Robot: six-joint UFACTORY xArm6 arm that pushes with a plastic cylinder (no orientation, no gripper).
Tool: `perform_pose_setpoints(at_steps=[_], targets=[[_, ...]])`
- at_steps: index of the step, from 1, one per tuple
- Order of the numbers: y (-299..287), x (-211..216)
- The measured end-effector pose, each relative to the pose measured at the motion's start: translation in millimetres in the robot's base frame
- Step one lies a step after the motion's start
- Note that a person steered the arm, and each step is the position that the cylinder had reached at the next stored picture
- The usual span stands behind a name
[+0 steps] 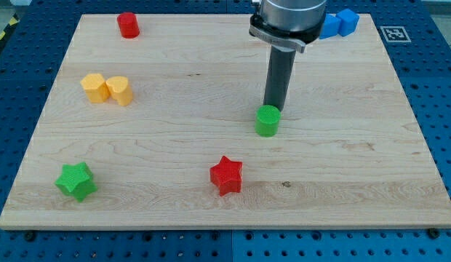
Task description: Push the green circle towards the bottom center
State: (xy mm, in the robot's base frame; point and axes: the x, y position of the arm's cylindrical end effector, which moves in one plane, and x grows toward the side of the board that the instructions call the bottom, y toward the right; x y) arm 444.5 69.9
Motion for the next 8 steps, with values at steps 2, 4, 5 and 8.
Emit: perform_pose_setpoints(at_steps=[2, 4, 5, 8], targets=[[-19, 29], [-35, 36], [-51, 36], [-40, 68]])
